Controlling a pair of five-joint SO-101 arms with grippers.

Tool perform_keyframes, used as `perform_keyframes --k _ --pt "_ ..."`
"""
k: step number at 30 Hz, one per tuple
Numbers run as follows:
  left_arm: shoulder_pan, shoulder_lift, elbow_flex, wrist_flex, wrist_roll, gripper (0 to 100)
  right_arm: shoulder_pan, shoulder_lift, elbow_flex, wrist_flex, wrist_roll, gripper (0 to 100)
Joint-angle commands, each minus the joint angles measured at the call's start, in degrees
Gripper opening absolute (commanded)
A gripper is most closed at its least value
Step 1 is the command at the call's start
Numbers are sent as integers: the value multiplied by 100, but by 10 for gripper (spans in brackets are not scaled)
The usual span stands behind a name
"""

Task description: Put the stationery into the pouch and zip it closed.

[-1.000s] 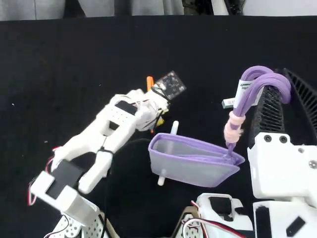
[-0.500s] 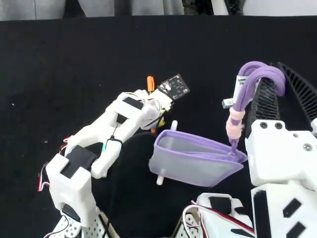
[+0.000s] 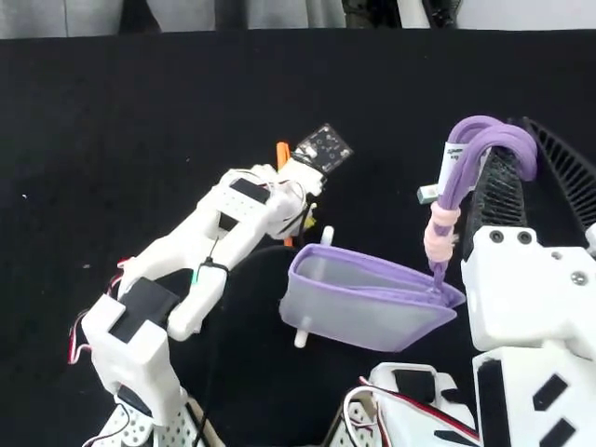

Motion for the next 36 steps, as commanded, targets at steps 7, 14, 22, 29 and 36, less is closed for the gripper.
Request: perform_keyframes --k 7,14,22,29,36 --pt "154 -308 -268 53 -299 116 -9 127 84 -158 62 11" --pt "154 -299 -251 62 -378 95 -9 119 75 -158 62 11" --pt "277 123 -277 62 -378 84 -9 119 75 -158 62 11" --pt "286 79 -312 53 -114 29 -9 119 66 -158 62 11" --pt "-365 -1248 -312 18 1301 30 -9 119 66 -158 62 11"
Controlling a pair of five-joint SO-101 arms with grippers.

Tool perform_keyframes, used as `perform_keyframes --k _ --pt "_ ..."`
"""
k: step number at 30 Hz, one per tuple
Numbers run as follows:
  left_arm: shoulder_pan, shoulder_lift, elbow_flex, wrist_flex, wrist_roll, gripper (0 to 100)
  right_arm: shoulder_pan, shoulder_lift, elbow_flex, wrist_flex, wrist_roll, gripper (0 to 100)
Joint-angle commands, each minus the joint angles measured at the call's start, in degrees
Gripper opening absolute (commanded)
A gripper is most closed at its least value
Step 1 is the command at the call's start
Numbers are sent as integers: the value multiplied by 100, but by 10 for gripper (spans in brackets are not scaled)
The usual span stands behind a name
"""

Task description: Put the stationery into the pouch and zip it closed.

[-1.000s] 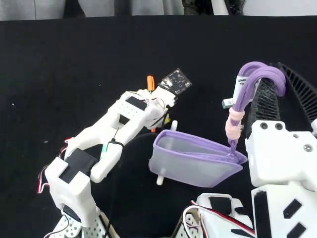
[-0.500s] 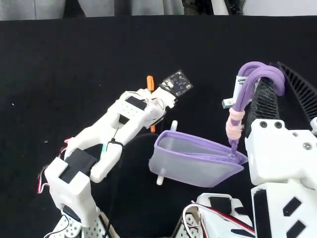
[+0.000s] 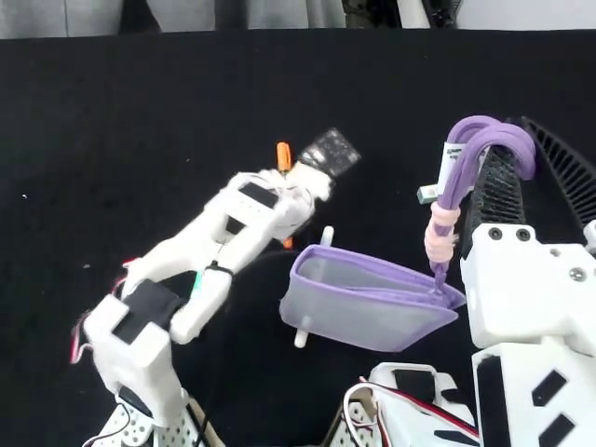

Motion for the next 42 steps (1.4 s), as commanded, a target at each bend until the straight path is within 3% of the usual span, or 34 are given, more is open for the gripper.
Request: perform_keyframes --k 1,5,8,17,21,25,31,36,42 --pt "-629 -1398 -286 -26 1099 30 -9 119 13 -158 62 11" --pt "-1112 -2611 -259 -88 2031 30 -9 119 22 -158 62 11" --pt "-1218 -3473 -4 -624 2444 30 -9 119 22 -158 62 11" --pt "-549 -6602 2334 -3226 2558 30 -9 136 31 -158 62 11" --pt "-251 -7815 3029 -3903 2558 29 -9 145 31 -158 62 11" --pt "-242 -8466 2747 -3736 2629 29 -9 145 31 -158 62 11" --pt "-286 -7903 1376 -2655 3859 29 -35 154 40 -158 62 11" --pt "-224 -7701 655 -1908 4105 29 -44 154 40 -158 35 11" --pt "725 -8211 391 -923 4079 29 -44 154 40 -158 35 11"
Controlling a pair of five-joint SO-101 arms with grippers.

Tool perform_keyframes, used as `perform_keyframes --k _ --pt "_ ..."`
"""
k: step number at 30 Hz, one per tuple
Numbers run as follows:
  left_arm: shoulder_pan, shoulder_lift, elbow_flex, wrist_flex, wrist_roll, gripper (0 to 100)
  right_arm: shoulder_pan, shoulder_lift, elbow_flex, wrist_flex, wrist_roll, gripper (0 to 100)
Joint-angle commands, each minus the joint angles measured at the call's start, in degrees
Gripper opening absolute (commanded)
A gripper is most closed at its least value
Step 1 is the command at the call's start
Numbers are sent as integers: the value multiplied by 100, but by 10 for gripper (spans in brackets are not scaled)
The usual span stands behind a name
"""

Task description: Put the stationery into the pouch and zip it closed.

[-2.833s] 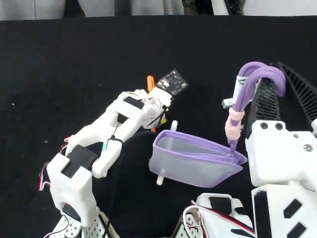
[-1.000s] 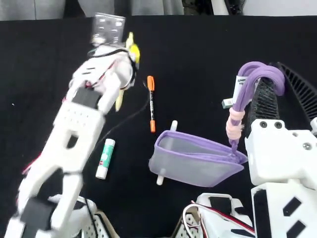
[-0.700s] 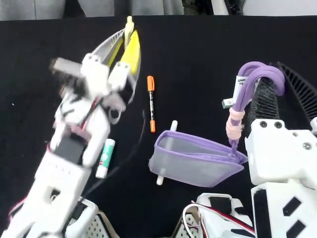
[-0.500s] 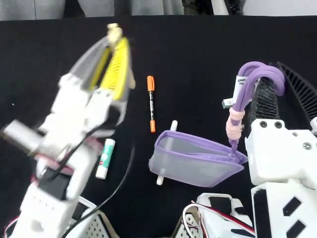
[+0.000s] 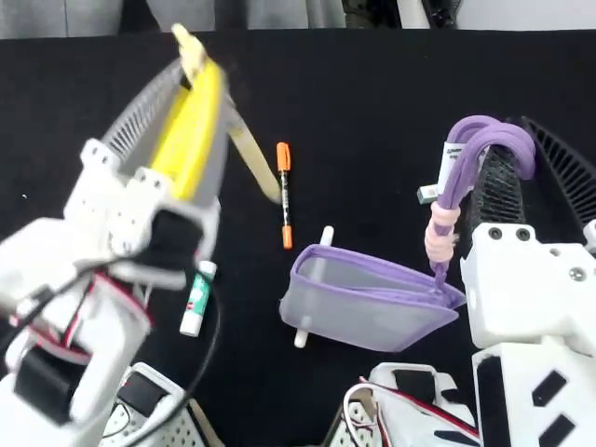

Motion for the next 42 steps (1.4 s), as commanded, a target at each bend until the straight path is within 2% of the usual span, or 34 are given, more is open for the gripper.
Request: perform_keyframes --k 1,4,13,18,25,28,35,39,42 --pt "813 -369 -391 545 35 29 -44 154 40 -158 35 11" --pt "1244 -466 -382 642 26 29 -18 154 40 -158 53 11" --pt "1903 -466 31 607 0 29 -18 154 31 -158 70 11" --pt "2167 -466 444 580 -589 29 -26 154 31 -158 70 11" --pt "2237 -475 1138 -457 -897 29 -18 154 31 -158 70 11" --pt "2281 -466 1358 -457 -1380 29 -18 154 31 -158 70 11" --pt "2299 -527 2765 -457 -1969 29 -18 154 31 -158 70 11" --pt "2659 -527 3284 -440 -2374 34 -18 154 31 -158 70 11" --pt "2905 -536 3371 -404 -2338 107 -9 154 31 -167 70 11"
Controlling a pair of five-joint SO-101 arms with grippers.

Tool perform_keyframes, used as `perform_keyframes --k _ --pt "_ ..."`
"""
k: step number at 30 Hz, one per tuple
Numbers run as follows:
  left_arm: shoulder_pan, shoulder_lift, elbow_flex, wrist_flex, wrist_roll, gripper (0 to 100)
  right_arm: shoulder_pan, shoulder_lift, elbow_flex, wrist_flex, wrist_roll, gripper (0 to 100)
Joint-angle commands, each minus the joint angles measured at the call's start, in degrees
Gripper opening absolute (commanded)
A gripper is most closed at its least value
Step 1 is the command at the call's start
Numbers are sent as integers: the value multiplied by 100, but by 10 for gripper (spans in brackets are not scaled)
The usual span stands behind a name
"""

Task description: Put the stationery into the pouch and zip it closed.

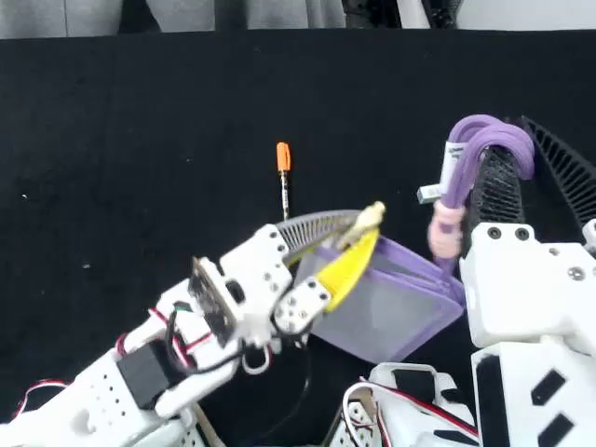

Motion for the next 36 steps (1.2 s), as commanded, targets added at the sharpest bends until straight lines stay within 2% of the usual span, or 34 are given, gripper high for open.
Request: perform_keyframes --k 1,4,8,12,16,19,29,36 --pt "338 -44 13 141 105 146 -9 154 31 -167 70 11" --pt "303 -185 -637 967 615 188 -9 154 31 -167 70 11" --pt "31 -369 -2009 2066 738 189 -9 154 31 -176 70 11" --pt "-1015 -457 -3415 2945 738 189 -9 154 40 -193 70 11" --pt "-2255 -457 -3732 3499 738 189 -9 154 40 -193 70 11" --pt "-2941 -448 -3160 3596 747 189 -9 154 31 -193 70 11" --pt "-4716 -448 -13 3516 695 189 -9 127 -13 -193 70 11" --pt "-5015 -440 1393 3534 -237 189 -9 119 -13 -193 70 11"
